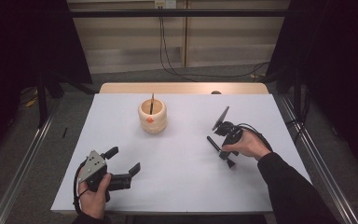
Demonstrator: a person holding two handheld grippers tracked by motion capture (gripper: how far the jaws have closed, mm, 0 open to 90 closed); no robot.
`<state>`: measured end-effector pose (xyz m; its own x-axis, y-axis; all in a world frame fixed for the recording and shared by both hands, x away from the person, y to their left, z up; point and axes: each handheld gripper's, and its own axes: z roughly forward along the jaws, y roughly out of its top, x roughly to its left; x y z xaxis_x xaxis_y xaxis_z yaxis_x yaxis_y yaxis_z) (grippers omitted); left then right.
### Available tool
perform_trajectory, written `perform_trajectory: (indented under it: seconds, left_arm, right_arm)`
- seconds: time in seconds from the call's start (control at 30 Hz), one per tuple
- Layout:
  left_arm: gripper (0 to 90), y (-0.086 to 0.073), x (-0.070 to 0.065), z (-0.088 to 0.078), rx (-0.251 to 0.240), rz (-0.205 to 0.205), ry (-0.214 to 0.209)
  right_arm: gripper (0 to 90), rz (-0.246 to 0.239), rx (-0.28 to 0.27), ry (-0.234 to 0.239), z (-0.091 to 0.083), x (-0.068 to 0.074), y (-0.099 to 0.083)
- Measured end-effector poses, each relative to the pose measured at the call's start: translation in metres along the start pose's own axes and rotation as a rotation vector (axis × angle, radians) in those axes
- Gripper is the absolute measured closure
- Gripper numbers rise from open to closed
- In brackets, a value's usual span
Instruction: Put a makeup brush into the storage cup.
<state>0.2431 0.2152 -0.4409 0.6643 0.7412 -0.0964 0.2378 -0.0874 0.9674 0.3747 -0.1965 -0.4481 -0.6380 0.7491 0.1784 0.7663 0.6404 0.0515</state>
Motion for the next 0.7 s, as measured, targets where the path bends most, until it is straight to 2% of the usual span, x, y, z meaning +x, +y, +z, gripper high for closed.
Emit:
perform_trajectory:
  seconds: [0.2, 0.3, 0.4, 0.47, 0.7]
  left_arm:
    - [1.4, 0.0002, -0.0010, 0.0003, 0.003, 0.004, -0.002]
    - [1.4, 0.0000, -0.0007, 0.0003, 0.002, 0.001, -0.003]
    - [1.4, -0.0001, 0.0001, 0.0001, 0.004, 0.007, -0.007]
    - [1.4, 0.0000, 0.0001, 0.0005, 0.002, 0.006, -0.007]
    - [1.4, 0.0000, -0.0009, 0.0006, 0.006, 0.005, -0.003]
  right_arm:
    - [71.0, -0.008, -0.003, -0.024, 0.0012, 0.0039, -0.0008]
    - [76.9, 0.003, -0.012, -0.026, 0.0011, 0.0002, -0.0019]
    - [77.2, 0.004, -0.015, -0.010, 0.0013, -0.0007, -0.0022]
    - [77.6, -0.001, -0.004, -0.029, 0.0013, 0.0014, -0.0011]
    - [78.2, 0.001, -0.005, -0.027, 0.0011, 0.0018, -0.0009]
